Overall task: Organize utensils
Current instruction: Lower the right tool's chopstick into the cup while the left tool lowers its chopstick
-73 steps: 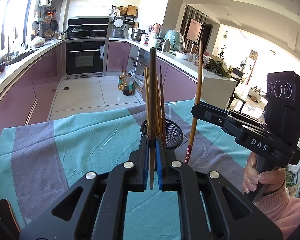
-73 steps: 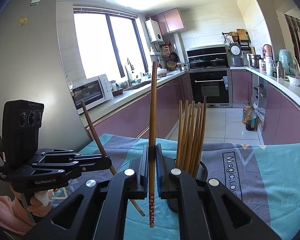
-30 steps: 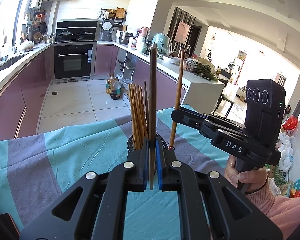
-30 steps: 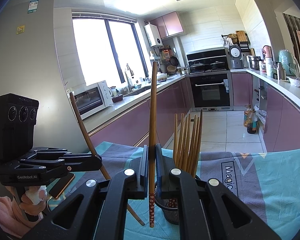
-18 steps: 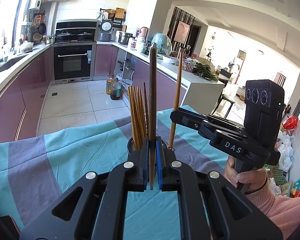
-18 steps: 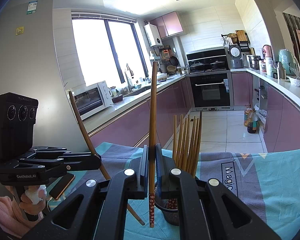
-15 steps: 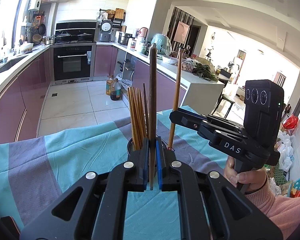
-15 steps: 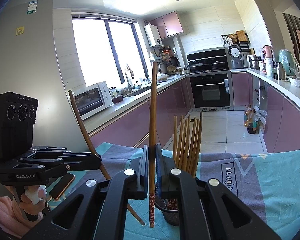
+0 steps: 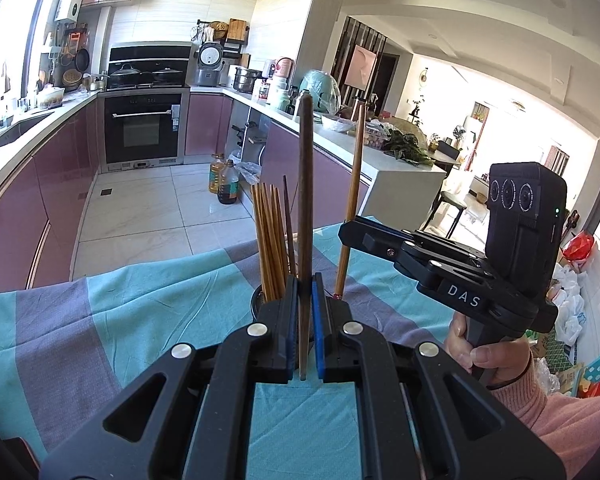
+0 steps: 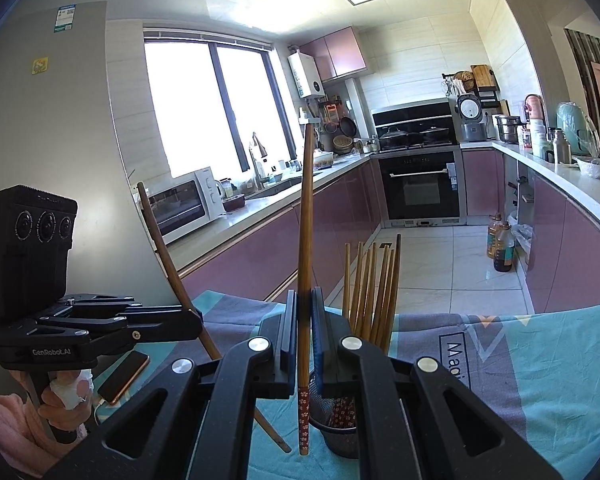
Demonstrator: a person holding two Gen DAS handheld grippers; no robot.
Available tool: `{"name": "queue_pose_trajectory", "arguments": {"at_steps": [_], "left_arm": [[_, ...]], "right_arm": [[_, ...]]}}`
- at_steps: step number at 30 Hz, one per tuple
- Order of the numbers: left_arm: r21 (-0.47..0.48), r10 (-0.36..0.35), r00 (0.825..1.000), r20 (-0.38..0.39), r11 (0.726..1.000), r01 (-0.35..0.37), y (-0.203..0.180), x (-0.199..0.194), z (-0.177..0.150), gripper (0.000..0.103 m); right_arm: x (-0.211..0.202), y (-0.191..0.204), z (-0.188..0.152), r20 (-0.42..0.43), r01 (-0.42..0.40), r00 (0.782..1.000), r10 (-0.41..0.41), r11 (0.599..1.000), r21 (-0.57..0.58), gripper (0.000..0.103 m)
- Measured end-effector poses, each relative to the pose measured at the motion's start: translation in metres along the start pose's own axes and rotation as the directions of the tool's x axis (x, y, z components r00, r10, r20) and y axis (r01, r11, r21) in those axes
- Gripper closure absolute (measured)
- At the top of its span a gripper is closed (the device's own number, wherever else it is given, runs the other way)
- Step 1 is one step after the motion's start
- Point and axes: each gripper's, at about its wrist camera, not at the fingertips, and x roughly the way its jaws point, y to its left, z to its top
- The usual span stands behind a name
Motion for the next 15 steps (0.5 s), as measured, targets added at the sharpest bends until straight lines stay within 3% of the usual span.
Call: {"name": "queue_pose_trajectory", "arguments": {"at_steps": [15], "left_arm": [[0.001,-0.021,0.999,0.042,1.0,0.021,0.002,-0.01,0.01,0.096]], "right_arm": [[0.001,-0.005,0.009,0.018,0.005,1.0,-0.006,1.0,0.008,0.097]]}}
